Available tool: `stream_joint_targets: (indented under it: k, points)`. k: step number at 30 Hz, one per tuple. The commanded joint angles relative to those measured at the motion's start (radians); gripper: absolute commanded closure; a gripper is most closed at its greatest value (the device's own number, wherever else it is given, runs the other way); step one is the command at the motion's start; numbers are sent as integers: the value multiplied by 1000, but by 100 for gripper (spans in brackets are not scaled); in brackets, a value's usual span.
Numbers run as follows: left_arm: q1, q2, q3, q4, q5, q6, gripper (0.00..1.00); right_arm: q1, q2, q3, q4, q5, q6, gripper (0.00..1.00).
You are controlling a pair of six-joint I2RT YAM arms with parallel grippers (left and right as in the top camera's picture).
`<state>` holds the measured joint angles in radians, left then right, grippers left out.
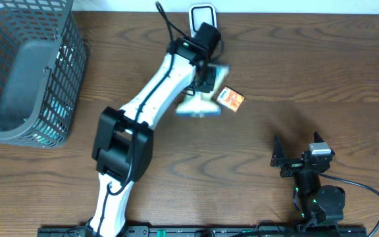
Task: Scan the item barcode
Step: 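Carry the snack bag near the scanner and drop it beside the orange box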
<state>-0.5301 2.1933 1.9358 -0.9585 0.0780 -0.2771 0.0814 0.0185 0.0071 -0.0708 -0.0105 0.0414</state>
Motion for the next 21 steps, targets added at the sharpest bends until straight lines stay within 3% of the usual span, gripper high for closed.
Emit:
stream_joint_targets:
  k: [1, 11, 19, 21]
  points:
    - [-6, 2, -2, 6, -19, 10, 43, -5, -3, -2, -4, 1, 10, 1]
    - [91, -146, 119, 18, -35, 129, 43, -5, -3, -2, -5, 1, 10, 1]
    - [356, -417, 129, 141, -358, 153, 42, -5, -3, -2, -5, 1, 10, 1]
    - [521, -476, 129, 213, -359, 144, 21, -5, -3, -2, -4, 1, 10, 1]
